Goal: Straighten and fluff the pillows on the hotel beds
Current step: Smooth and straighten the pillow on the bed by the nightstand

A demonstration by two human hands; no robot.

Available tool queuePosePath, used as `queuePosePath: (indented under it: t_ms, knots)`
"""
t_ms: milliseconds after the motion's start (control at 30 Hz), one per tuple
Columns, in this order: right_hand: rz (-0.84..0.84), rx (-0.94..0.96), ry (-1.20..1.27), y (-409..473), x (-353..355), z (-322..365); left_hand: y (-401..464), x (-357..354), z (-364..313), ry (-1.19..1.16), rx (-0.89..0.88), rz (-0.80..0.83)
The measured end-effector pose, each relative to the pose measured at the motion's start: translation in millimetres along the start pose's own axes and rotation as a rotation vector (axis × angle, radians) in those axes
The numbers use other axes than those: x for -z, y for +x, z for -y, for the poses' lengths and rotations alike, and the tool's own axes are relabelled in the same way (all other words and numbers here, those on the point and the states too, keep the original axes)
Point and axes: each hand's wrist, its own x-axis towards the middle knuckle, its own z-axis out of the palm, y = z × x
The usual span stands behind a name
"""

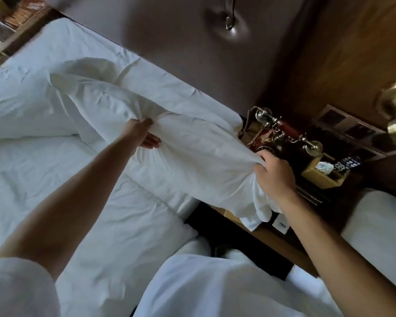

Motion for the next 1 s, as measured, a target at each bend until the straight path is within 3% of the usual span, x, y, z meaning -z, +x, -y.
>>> queuePosePath:
  t_ms: [133, 267, 400, 667, 867, 1000]
  knots:
    - [0.090, -0.084, -0.092, 2, -4, 14, 23, 4, 9, 0.022, 0.043, 0.118]
    - [0.068, 0.114, -0.137, 7, -10, 32, 40, 14, 14, 0.008, 0.031, 0.185]
    - [0.118, 0.191, -0.242, 8, -34, 42, 48, 13, 21, -0.072, 0.013, 0.227]
    - [0.132, -0.121, -0.402, 17, -43, 30, 66, -5, 10, -0.066, -0.029, 0.275]
    - [0.093, -0.166, -0.446, 26, -44, 28, 69, -24, 9, -0.110, -0.062, 0.177]
    - [0.014, -0.259, -0.490, 34, -22, 24, 73, -27, -2, -0.039, -0.258, 0.096]
